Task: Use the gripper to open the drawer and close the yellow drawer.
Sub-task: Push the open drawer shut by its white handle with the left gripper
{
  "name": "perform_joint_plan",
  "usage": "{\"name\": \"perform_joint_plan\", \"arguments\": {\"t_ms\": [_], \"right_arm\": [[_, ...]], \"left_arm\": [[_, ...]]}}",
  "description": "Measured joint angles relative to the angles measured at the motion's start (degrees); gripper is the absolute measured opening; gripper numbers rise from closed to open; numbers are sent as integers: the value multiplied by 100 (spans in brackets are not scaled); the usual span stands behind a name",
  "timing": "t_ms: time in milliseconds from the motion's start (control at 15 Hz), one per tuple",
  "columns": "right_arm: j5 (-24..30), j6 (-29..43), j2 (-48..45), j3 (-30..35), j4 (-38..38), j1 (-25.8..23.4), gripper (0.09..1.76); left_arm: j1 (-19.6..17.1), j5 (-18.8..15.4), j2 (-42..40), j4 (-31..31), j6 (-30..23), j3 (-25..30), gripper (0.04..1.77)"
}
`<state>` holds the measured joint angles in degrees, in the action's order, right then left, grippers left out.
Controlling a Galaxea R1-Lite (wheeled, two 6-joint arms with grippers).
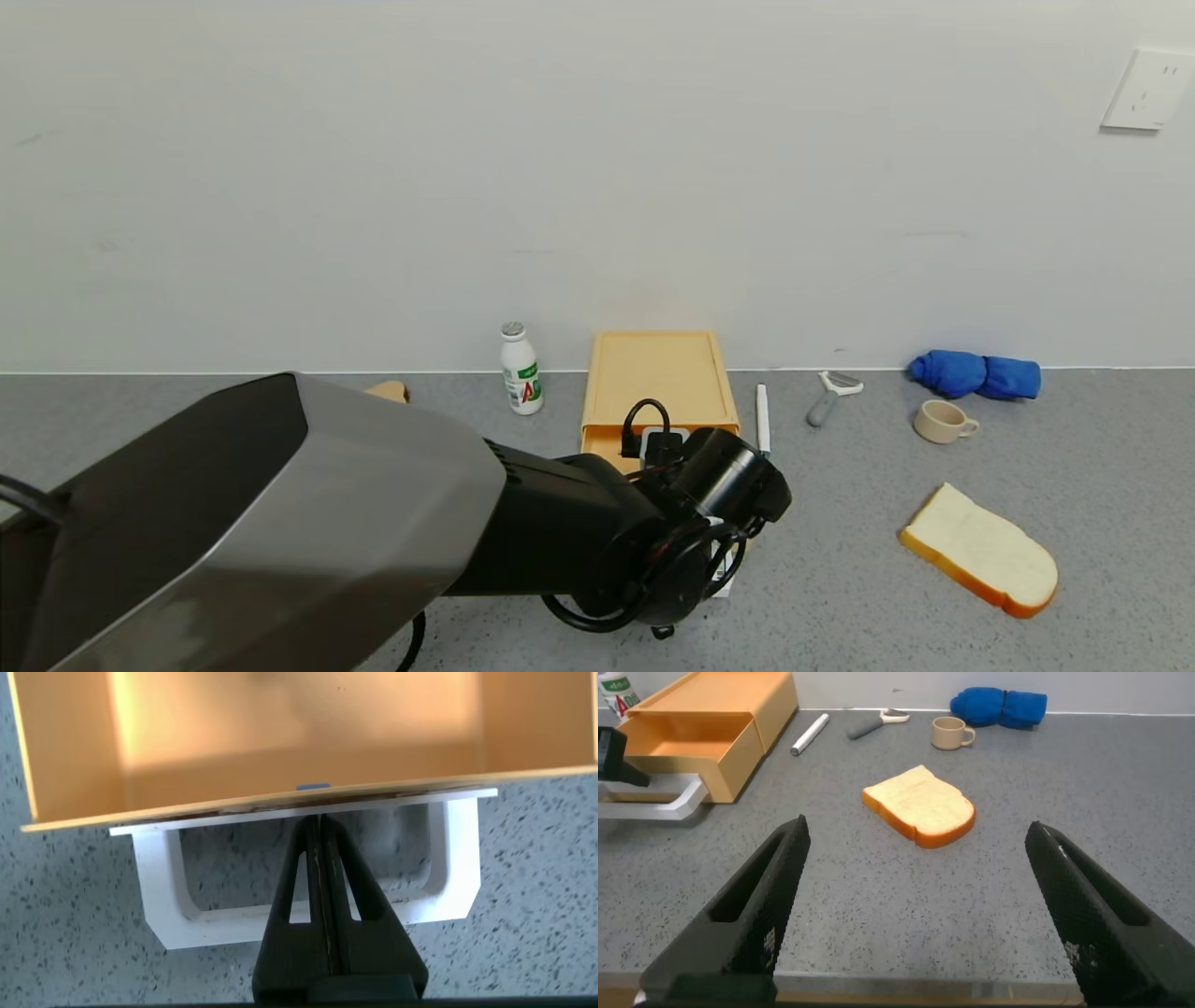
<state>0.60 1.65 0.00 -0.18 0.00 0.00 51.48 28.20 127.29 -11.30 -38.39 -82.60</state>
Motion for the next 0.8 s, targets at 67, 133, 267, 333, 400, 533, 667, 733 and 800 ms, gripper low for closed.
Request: {"name": "perform_joint_plan", "arguments": {"t_ms": [67, 133, 267, 333, 400, 533, 667, 733, 800], "right_arm": [[0, 0, 0, 0, 0, 0, 170], [0, 2, 0, 0, 0, 0, 170], [-2, 0, 0, 0, 0, 0, 170], [0, 0, 0, 0, 0, 0, 170], [0, -2, 0, 0, 0, 0, 170], [0, -2, 0, 0, 0, 0, 170], [0, 0, 0, 0, 0, 0, 170], [0, 0, 0, 0, 0, 0, 170], [0, 0, 0, 0, 0, 0, 170]], "left_arm": [[-44, -2, 32, -7, 60, -59, 11], [-99, -6, 68, -7, 105, -149, 11], [-219, -12, 148, -5, 215, -319, 11], [-261, -11, 190, -7, 269, -416, 11], [-308, -12, 236, -7, 356, -505, 11], [-391, -22, 330, -2, 471, -681, 11], [-493, -41, 440, 6, 564, -874, 11], [-545, -52, 501, 6, 601, -976, 11], [-601, -55, 558, 4, 650, -1070, 11]]}}
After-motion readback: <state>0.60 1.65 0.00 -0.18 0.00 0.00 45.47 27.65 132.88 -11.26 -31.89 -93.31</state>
